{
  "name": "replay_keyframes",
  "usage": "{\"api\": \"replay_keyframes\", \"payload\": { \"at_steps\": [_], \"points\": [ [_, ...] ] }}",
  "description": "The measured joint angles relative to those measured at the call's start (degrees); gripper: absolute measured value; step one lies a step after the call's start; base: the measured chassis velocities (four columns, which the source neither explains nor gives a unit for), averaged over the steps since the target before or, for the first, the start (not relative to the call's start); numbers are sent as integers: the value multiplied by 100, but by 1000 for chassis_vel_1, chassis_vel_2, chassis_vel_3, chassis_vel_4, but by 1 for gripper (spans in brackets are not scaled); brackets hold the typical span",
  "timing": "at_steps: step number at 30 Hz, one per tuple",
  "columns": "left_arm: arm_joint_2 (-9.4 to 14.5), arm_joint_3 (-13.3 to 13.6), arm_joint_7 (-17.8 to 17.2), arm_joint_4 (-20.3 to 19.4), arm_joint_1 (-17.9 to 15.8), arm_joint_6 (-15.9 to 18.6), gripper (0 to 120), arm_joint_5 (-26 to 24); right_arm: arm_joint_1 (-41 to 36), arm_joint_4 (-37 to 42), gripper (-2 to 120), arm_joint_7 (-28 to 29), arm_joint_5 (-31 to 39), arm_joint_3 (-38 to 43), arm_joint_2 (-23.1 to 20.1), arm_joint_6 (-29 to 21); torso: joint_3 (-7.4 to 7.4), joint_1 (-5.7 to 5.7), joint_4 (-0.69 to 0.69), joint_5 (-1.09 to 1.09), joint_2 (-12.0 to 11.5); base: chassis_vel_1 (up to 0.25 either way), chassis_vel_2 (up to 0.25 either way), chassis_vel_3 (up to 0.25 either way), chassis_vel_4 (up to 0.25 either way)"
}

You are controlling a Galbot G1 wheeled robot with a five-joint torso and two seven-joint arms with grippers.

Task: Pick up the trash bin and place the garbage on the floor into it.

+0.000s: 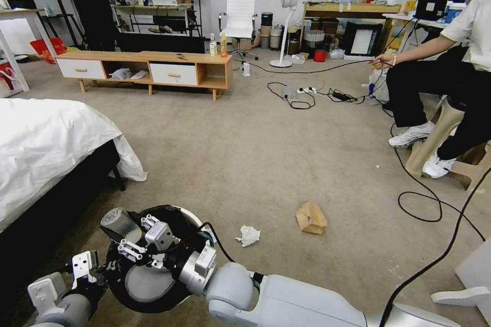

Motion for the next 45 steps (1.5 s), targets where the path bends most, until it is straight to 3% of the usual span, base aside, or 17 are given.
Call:
{"api": "replay_keyframes", "payload": {
  "at_steps": [29, 31, 32, 36, 38, 41, 45],
  "points": [
    [42, -10, -13, -47, 29, 1, 2, -87, -236, -424, 41, -225, -263, 1, -122, 239, 0, 0, 0, 0, -1, 0, 0, 0, 0],
    [45, -13, -13, -52, 31, 1, 2, -94, -239, -437, 43, -237, -267, 5, -127, 245, 0, 0, 0, 0, -1, 0, 0, 0, 0],
    [49, -17, -13, -57, 34, 1, 2, -100, -241, -467, 51, -256, -270, 10, -131, 254, 0, 0, 0, 0, -1, 0, 0, 0, 0],
    [49, -21, -13, -58, 42, 1, 2, -105, -249, -532, 62, -282, -283, 17, -131, 290, 0, 0, 0, 0, -1, 0, 0, 0, 0],
    [46, -22, -16, -58, 45, 1, 2, -131, -266, -568, 75, -304, -295, 20, -129, 317, 0, 0, 0, 0, 0, 0, 0, 0, 0],
    [46, -26, -21, -57, 41, 1, 2, -149, -268, -579, 83, -319, -300, 22, -132, 331, 0, 0, 0, 0, 0, 0, 0, 0, 0],
    [41, -27, -32, -51, 37, 1, 2, -166, -268, -579, 85, -325, -302, 31, -139, 341, 0, 0, 0, 0, 0, 0, 0, 0, 0]
  ]
}}
